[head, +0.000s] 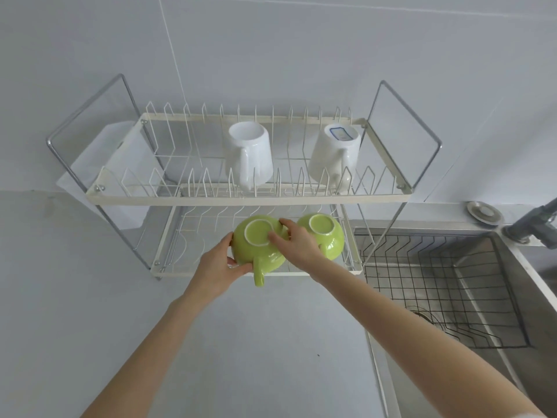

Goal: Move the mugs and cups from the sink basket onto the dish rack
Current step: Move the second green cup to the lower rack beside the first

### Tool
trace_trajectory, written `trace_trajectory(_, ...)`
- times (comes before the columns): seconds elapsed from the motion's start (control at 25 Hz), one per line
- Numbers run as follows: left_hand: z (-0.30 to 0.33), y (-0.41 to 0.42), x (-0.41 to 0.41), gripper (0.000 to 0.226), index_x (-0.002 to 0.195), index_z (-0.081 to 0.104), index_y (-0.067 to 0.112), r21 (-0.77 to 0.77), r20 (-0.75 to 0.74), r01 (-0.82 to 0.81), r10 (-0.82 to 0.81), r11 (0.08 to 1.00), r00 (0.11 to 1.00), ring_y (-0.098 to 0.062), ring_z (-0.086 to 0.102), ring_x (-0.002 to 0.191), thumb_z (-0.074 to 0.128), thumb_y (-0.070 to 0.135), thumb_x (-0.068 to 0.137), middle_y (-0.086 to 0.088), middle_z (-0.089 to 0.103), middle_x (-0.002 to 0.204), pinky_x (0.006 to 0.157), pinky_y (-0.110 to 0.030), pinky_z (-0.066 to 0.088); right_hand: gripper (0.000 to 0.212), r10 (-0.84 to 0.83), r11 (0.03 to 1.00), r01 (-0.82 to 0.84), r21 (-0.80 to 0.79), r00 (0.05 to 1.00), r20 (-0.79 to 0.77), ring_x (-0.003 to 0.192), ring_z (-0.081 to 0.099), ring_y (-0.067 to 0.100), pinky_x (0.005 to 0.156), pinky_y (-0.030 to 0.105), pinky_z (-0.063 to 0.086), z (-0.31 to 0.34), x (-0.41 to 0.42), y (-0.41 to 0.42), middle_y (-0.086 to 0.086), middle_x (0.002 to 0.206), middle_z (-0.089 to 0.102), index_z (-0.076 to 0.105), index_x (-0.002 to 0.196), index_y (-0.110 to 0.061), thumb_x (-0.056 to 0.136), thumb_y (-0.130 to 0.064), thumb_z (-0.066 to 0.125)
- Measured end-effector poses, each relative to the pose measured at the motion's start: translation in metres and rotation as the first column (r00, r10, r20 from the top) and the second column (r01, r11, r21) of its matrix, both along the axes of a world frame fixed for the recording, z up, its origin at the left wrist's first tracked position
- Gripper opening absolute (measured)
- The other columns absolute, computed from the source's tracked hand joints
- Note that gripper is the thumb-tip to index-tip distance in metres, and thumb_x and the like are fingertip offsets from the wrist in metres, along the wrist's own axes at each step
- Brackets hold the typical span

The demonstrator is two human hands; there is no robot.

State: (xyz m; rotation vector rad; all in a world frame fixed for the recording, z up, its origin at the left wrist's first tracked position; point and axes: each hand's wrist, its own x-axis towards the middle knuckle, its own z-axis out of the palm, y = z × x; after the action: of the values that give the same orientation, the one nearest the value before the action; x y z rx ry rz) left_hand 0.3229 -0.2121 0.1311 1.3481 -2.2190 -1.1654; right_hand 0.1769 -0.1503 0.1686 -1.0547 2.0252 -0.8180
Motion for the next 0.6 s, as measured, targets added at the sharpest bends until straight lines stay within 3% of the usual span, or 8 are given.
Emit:
trace_trajectory(0.24, -0.006, -0.034, -0.002, 0.078, 0.141, 0.029, 0.013, 0.010, 0.069, 0.001, -0.001, 1.000, 0.998, -0.028, 0.061, 0.104, 0.072, 0.017, 0.075, -0.005, 0.048, 0.139, 0.084, -0.029, 0.042, 0.056, -0.051, 0.998, 0.045, 0.051, 0.991, 0.122, 0.119, 0.051, 0.026, 0.085, 0.026, 0.039, -0.012, 0.001, -0.033, 0.013, 0.135, 0.051, 0.031, 0.142, -0.010, 0.093, -0.026, 0.050)
trace_trajectory(0.44, -0.013, -0.044, -0.003, 0.077, 0.141, 0.028, 0.013, 0.038, 0.094, -0.011, 0.007, 0.999, 0.996, -0.028, 0.061, 0.106, 0.070, 0.017, 0.077, -0.006, 0.047, 0.141, 0.086, -0.029, 0.041, 0.056, -0.065, 0.996, 0.056, 0.066, 0.988, 0.138, 0.115, 0.054, 0.027, 0.081, 0.026, 0.038, -0.024, 0.002, -0.047, 0.013, 0.131, 0.054, 0.031, 0.143, -0.008, 0.092, -0.025, 0.051)
trace_trajectory(0.6, -0.013, -0.042, -0.002, 0.075, 0.140, 0.030, 0.014, 0.055, 0.097, -0.019, 0.014, 0.998, 0.995, -0.028, 0.061, 0.102, 0.071, 0.019, 0.077, -0.006, 0.049, 0.138, 0.083, -0.025, 0.038, 0.057, -0.072, 0.996, 0.064, 0.064, 0.988, 0.139, 0.118, 0.053, 0.026, 0.088, 0.028, 0.042, -0.029, 0.003, -0.047, 0.011, 0.136, 0.051, 0.029, 0.144, -0.011, 0.093, -0.027, 0.049)
